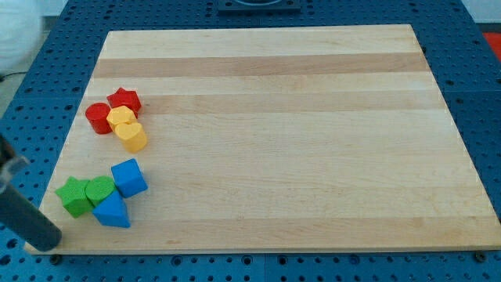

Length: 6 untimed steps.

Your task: Place the green star in between yellow heart and blue cube

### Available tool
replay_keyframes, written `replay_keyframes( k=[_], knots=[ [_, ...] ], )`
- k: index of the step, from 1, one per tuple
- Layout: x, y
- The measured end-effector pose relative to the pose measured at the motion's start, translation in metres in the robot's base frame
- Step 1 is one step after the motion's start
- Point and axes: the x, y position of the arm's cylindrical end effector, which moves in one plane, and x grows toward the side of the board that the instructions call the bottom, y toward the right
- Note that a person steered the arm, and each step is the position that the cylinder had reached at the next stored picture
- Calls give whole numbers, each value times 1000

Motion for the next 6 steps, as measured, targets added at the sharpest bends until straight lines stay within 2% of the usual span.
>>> replay_keyframes(
  k=[1, 2, 4, 6],
  knots=[
    [-27, 30],
    [-43, 29],
    [-61, -13],
    [-84, 19]
  ],
)
